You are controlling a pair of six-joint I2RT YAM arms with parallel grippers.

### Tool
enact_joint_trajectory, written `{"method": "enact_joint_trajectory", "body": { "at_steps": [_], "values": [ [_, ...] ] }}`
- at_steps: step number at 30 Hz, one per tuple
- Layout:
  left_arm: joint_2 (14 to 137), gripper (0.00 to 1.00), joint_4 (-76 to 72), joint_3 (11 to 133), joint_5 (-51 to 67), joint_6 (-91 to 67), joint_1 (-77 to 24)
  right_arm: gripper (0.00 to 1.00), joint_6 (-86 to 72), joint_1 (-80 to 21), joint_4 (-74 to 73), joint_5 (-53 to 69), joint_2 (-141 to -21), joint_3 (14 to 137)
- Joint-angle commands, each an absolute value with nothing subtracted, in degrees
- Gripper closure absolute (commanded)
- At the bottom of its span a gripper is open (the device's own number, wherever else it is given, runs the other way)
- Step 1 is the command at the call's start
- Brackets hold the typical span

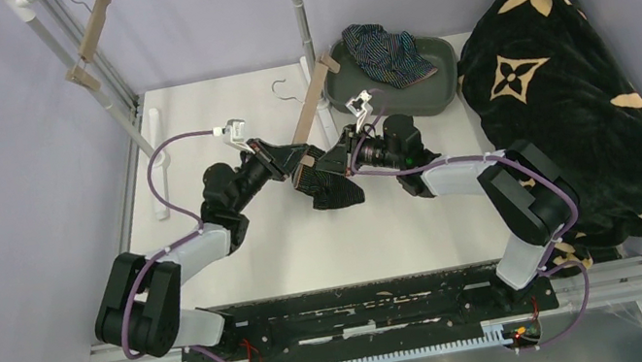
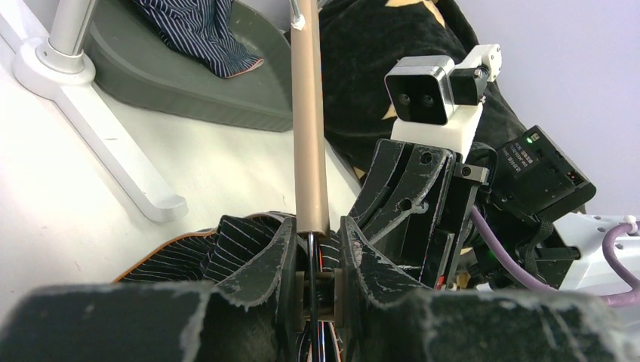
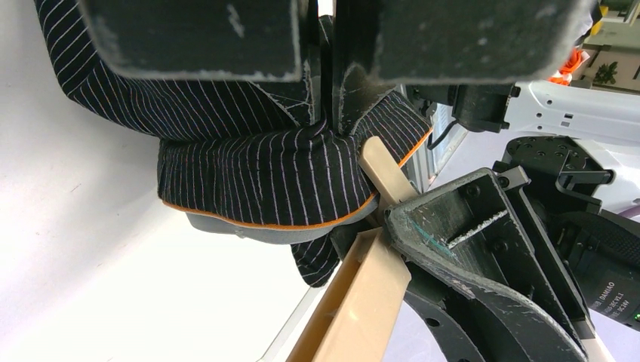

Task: Clip the underwear to the hanger
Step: Clamp the underwear onto the hanger.

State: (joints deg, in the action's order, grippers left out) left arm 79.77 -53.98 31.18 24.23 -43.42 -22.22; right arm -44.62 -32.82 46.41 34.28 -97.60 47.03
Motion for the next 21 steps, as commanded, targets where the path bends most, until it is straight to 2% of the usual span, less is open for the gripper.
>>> {"method": "enact_joint_trajectory", "body": {
  "at_steps": [1, 6, 10, 15, 18, 21],
  "values": [
    [79.1, 0.97, -54.0, 33.3, 27.4, -40.8, -22.5, 0.99, -44.4, -32.5, 52.6, 35.5, -95.7, 49.1],
    [80.3, 0.95, -55.9, 33.6, 28.5, -41.7, -22.7, 1.0, -44.6, -32.5, 52.8, 35.9, -96.0, 49.4],
    [81.4, 0.77, -57.1, 34.0, 29.7, -42.2, -22.8, 1.0, -45.1, -32.5, 53.3, 36.3, -96.3, 49.6],
    [81.3, 0.48, -57.0, 33.9, 29.3, -42.0, -22.9, 0.99, -45.1, -32.5, 53.1, 36.5, -96.2, 49.5],
    [81.0, 0.46, -56.6, 33.6, 28.9, -41.8, -22.9, 0.99, -45.1, -32.4, 52.9, 36.6, -96.1, 49.3],
    [80.9, 0.49, -56.0, 33.0, 28.2, -41.7, -22.9, 0.99, -45.2, -32.5, 52.7, 36.7, -96.1, 48.8]
  ]
}}
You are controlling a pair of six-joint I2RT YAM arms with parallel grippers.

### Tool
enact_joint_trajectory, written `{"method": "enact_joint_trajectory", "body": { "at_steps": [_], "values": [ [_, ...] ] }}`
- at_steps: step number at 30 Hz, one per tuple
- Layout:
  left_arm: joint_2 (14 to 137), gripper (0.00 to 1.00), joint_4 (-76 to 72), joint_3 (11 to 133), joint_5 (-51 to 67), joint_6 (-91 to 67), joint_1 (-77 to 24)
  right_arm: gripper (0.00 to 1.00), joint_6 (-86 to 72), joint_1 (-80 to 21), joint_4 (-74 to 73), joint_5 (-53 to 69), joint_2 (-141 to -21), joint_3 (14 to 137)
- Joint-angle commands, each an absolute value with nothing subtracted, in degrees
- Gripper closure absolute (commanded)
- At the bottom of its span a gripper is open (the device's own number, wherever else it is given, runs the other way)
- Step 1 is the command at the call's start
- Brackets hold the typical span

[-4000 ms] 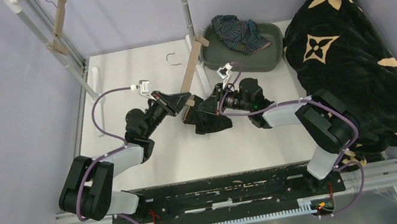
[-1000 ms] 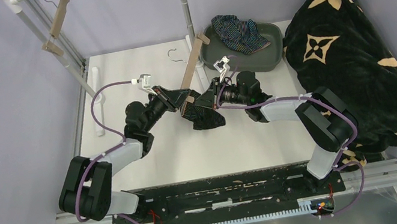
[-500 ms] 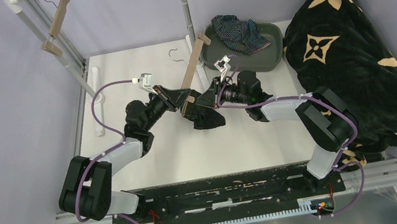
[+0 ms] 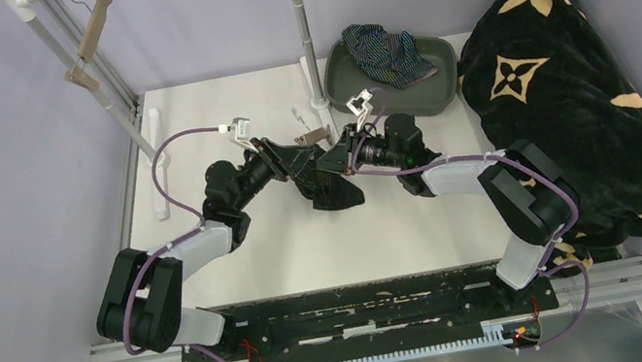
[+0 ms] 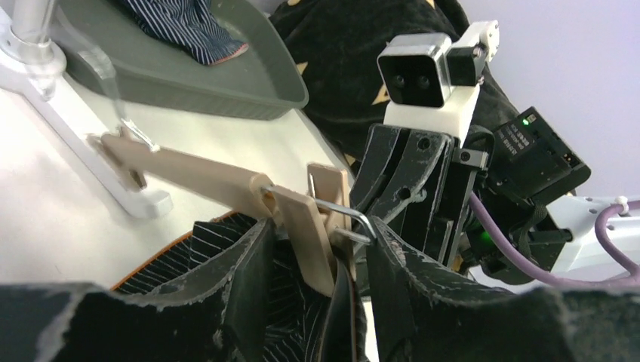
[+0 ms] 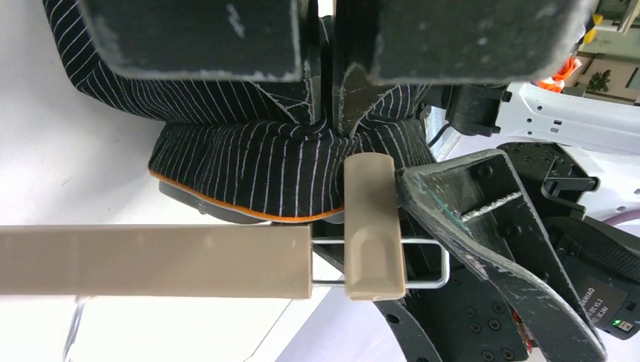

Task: Clip the underwear to the hanger
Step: Clamp the underwear onto the hanger.

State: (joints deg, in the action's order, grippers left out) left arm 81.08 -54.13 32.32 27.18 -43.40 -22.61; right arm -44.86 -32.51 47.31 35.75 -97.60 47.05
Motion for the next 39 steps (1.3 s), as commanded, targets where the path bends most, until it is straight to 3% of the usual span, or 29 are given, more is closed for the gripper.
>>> {"method": "enact_joint_trajectory", "body": {
  "at_steps": [1, 8, 17, 28, 35, 39],
  "values": [
    [80.7, 0.52, -56.0, 32.7, 27.6, -41.6, -22.9, 0.99, -45.1, -32.5, 52.6, 36.8, -96.2, 48.5],
    [80.0, 0.57, -54.9, 31.3, 26.7, -41.0, -22.9, 0.98, -45.2, -32.8, 51.8, 37.6, -97.0, 46.0],
    [78.8, 0.59, -51.4, 28.5, 23.5, -39.8, -22.9, 0.59, -43.0, -33.1, 44.7, 37.0, -97.3, 41.6],
    [75.3, 0.61, -42.3, 30.1, 20.5, -37.2, -22.9, 0.39, -40.4, -33.0, 32.8, 26.2, -93.0, 37.0],
    [74.7, 0.62, -36.0, 32.3, 21.8, -36.2, -22.9, 0.23, -39.7, -32.8, 22.1, 15.7, -88.0, 39.3],
    [73.4, 0.6, -31.2, 33.0, 22.0, -35.4, -22.9, 0.19, -41.1, -32.2, 20.1, 13.2, -88.1, 41.1]
  ]
}}
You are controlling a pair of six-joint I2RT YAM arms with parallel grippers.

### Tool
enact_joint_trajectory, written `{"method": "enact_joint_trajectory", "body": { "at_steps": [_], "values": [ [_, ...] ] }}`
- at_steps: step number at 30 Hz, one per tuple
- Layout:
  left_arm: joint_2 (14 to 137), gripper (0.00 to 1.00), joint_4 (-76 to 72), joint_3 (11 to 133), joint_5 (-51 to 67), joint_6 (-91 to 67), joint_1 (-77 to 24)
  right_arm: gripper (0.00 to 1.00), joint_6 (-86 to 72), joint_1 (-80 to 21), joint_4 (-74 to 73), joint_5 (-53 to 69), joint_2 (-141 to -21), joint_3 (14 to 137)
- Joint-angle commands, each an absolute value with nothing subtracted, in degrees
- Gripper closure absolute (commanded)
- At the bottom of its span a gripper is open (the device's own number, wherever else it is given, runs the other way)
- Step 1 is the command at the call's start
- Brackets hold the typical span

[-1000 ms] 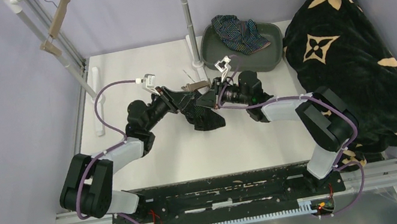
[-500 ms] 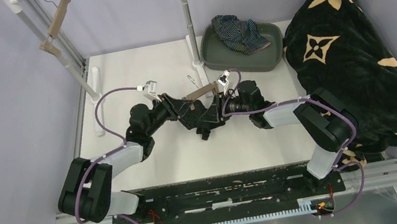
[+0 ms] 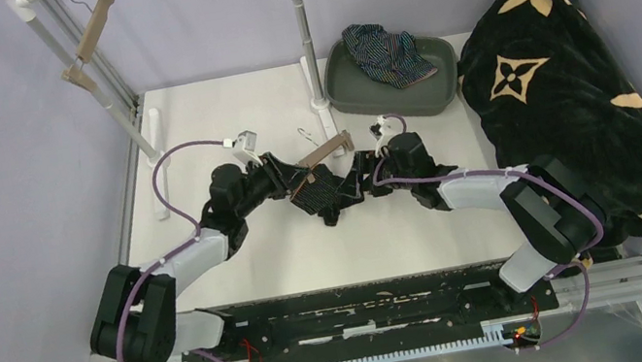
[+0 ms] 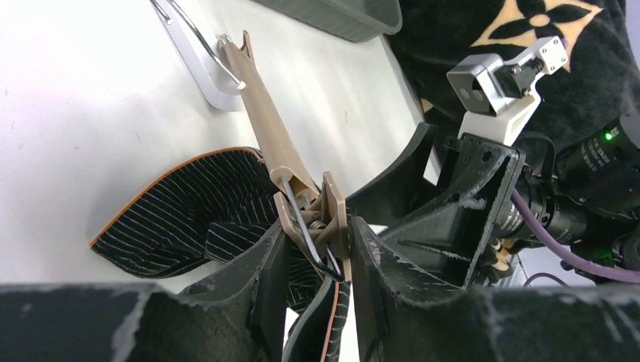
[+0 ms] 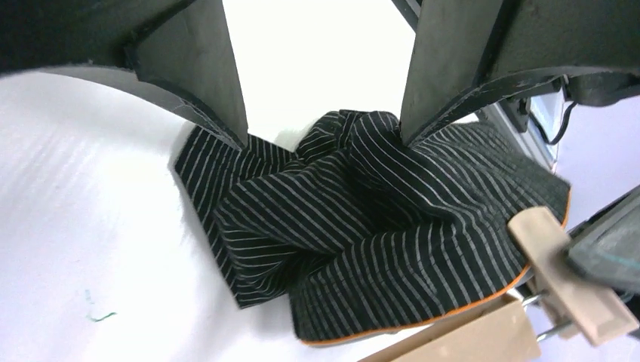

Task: Clip the underwear to the hanger
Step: Clamp the underwear onto the hanger, then open the clamp at the hanger.

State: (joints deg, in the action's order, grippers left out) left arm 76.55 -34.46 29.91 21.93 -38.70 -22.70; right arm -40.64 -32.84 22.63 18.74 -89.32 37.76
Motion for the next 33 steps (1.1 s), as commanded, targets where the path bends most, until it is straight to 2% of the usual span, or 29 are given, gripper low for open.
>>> {"method": "enact_joint_trajectory", "body": {
  "at_steps": [1, 8, 14, 20, 26, 33],
  "values": [
    [72.9, 0.59, -30.4, 33.0, 22.2, -35.1, -22.9, 0.18, -41.9, -31.8, 20.2, 12.8, -88.4, 41.4],
    [68.7, 0.54, -23.4, 33.1, 25.5, -34.5, -22.9, 0.18, -49.6, -28.5, 28.3, 16.4, -93.4, 43.2],
    [62.6, 0.44, -16.1, 33.2, 19.1, -32.4, -22.9, 0.18, -53.4, -27.5, 32.8, 18.2, -97.6, 45.5],
    [62.0, 0.4, -14.5, 35.1, 15.1, -32.3, -22.9, 0.18, -60.8, -26.0, 41.7, 20.5, -102.4, 46.2],
    [63.5, 0.38, -17.2, 37.1, 10.3, -33.1, -22.9, 0.18, -62.8, -25.7, 43.0, 18.6, -104.6, 46.2],
    [70.0, 0.36, -28.1, 37.9, 6.9, -36.2, -22.9, 0.23, -66.3, -25.7, 46.2, 18.1, -109.2, 49.3]
  ]
}}
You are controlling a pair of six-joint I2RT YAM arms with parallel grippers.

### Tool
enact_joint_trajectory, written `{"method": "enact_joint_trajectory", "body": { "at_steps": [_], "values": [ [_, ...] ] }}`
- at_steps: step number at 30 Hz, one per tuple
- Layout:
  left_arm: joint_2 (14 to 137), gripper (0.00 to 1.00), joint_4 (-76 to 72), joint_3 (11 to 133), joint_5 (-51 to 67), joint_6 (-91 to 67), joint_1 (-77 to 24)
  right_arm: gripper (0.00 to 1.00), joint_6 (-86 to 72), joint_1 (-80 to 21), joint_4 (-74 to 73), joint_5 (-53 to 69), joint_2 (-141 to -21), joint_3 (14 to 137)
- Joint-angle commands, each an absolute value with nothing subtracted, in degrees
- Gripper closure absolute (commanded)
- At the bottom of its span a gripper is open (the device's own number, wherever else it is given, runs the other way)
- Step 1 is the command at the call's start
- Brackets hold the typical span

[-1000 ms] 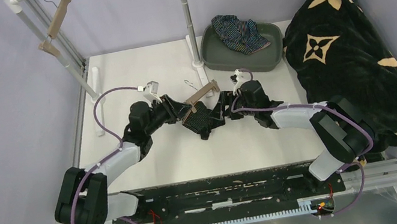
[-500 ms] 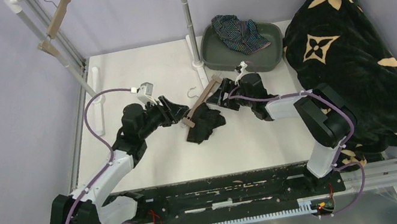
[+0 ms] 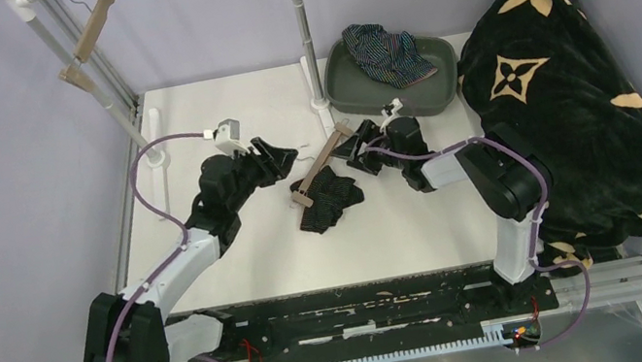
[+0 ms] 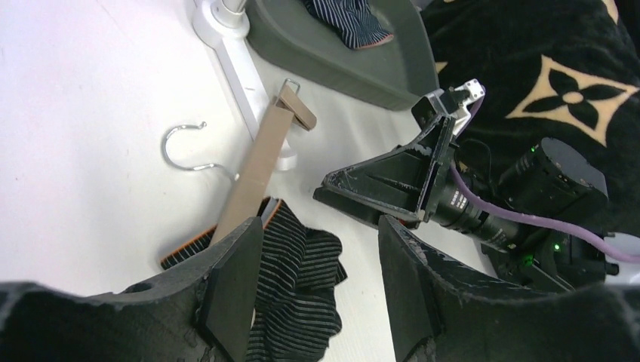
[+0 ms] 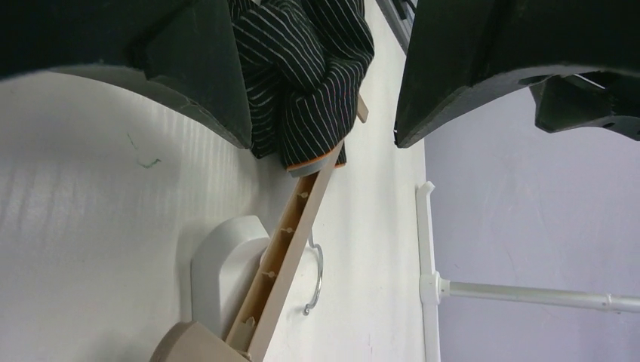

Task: Clip the underwear to the hanger
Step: Open the clamp at the hanger.

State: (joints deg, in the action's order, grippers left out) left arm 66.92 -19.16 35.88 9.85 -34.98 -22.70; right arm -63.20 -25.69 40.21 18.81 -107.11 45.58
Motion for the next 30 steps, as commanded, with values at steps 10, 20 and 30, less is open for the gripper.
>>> {"method": "enact_joint_trajectory", "body": {
  "at_steps": [10, 20, 30],
  "values": [
    [72.4, 0.36, -33.1, 35.7, 7.2, -36.3, -22.8, 0.27, -65.6, -29.0, 38.5, 12.7, -112.1, 54.7],
    [68.1, 0.36, -31.1, 33.8, 6.3, -34.5, -21.0, 0.31, -66.6, -32.3, 37.2, 8.3, -115.9, 57.8],
    [68.9, 0.36, -33.3, 32.7, 8.4, -35.1, -19.1, 0.32, -66.6, -32.6, 36.7, 7.4, -120.4, 61.5]
  ]
}}
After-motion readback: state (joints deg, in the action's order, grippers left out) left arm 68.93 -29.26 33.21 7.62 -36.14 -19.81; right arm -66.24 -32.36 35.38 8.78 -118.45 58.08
